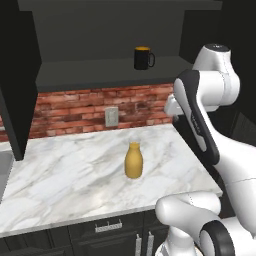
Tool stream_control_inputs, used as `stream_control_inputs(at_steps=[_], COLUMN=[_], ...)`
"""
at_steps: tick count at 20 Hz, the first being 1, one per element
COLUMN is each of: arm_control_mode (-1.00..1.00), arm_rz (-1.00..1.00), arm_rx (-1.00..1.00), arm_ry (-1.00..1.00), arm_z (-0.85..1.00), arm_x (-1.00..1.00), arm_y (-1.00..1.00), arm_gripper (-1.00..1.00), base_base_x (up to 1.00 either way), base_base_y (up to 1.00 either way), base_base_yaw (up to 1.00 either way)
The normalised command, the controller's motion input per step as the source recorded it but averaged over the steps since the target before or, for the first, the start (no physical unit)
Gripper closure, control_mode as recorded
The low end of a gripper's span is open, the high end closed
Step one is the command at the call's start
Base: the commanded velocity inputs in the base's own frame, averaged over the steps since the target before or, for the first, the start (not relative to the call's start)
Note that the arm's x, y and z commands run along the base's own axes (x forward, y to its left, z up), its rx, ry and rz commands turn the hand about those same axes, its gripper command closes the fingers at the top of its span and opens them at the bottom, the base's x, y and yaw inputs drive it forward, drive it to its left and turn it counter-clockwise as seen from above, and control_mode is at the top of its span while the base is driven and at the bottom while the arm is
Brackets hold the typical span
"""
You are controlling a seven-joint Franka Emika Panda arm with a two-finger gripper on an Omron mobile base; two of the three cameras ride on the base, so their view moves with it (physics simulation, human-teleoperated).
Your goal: There is a tray on the dining counter. Grab the cup, mug, and pitcher and place them on the tray. The pitcher may be placed next to the tray if it cannot fit the tray.
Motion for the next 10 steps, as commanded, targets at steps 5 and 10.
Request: stream_control_inputs(at_steps=[5,10], arm_control_mode=[-1.00,-1.00], arm_rz=[0.05,0.12], arm_rx=[0.00,0.00], arm_ry=[-0.24,-0.29], arm_z=[0.45,0.40], arm_x=[0.02,0.13], arm_y=[0.00,0.00], arm_gripper=[-1.00,-1.00], base_base_x=[0.00,0.00], base_base_y=[0.00,0.00], base_base_yaw=[0.00,0.00])
